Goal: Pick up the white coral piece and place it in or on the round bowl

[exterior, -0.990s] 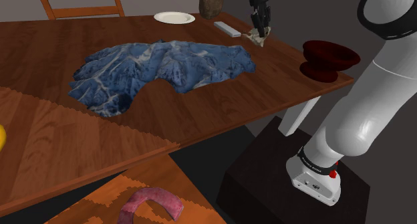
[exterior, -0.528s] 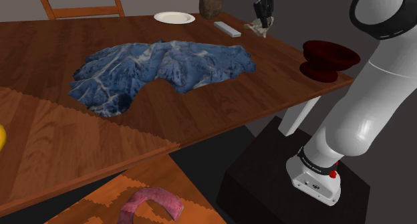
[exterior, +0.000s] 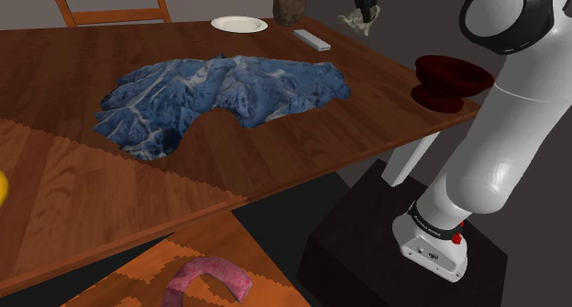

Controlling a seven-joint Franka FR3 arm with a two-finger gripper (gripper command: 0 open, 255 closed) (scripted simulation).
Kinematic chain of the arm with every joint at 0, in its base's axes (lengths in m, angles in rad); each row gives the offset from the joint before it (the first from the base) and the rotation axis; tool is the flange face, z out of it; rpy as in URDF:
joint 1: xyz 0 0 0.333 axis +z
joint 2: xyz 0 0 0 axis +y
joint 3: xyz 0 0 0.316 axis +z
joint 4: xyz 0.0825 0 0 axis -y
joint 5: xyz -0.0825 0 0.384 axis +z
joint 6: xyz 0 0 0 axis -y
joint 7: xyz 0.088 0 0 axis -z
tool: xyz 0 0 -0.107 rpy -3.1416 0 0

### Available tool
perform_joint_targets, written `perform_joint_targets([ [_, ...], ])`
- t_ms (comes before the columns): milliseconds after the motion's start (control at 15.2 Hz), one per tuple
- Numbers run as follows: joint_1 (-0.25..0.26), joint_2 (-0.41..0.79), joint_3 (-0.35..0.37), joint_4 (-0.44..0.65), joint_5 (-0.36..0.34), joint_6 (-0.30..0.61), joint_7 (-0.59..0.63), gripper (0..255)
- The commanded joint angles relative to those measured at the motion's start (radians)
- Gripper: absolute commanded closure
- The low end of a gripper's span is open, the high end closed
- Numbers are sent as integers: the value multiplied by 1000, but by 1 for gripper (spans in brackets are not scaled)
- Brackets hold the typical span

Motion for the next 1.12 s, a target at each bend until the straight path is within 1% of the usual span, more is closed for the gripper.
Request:
perform_joint_targets([
  [0, -4, 19, -3, 54, -3, -34, -15, 255],
  [264, -15, 84, -9, 206, -6, -120, -49, 255],
  [528, -35, 181, -19, 412, -9, -226, -98, 255],
  [594, -22, 102, -16, 297, -22, -189, -86, 255],
  [726, -7, -18, -12, 138, -46, -148, -73, 255],
  [858, 0, -117, -9, 21, -68, -127, -68, 255],
  [1056, 4, -245, -5, -115, -101, -114, -68, 255],
])
